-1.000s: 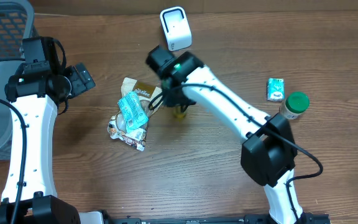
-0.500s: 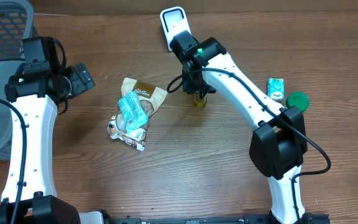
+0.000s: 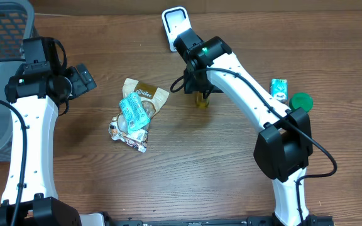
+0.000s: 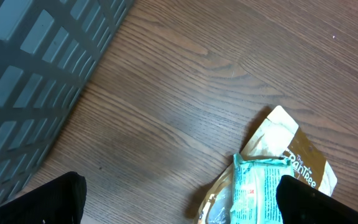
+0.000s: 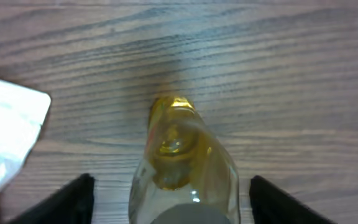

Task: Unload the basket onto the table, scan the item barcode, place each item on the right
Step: 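Lift the amber bottle with the right gripper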

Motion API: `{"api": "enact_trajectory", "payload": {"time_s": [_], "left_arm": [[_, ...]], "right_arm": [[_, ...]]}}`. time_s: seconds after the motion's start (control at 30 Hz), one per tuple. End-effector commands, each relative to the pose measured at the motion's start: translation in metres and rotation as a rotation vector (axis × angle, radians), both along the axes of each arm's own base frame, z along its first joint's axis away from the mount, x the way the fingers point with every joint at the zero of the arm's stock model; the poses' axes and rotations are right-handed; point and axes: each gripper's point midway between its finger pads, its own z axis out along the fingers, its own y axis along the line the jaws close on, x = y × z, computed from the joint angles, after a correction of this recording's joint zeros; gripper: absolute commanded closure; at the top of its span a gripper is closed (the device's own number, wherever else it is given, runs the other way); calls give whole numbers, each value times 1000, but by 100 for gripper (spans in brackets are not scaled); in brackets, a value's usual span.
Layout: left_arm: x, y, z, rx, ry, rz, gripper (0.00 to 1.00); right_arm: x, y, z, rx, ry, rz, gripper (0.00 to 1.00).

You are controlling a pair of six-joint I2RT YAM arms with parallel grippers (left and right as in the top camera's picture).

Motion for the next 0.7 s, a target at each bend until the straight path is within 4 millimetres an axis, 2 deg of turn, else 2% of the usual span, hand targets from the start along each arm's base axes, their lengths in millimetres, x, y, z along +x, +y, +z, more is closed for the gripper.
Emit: {"api": "enact_trajectory", "payload": {"time_s": [0.0, 0.03, 0.07, 0.47, 0.67], "left_arm": [[1, 1, 5, 11, -14, -8, 0], [1, 1, 5, 11, -14, -8, 0], [1, 1, 5, 11, -13, -8, 0], [1, 1, 5, 11, -13, -8, 0], [1, 1, 5, 11, -14, -9, 0]], "right_arm": [[4, -1, 25, 31, -56, -4, 10], [4, -1, 25, 31, -56, -4, 3], [4, -1, 25, 31, -56, -4, 0], [7, -1, 25, 35, -64, -8, 0], [6, -1, 25, 35, -63, -9, 14]]}}
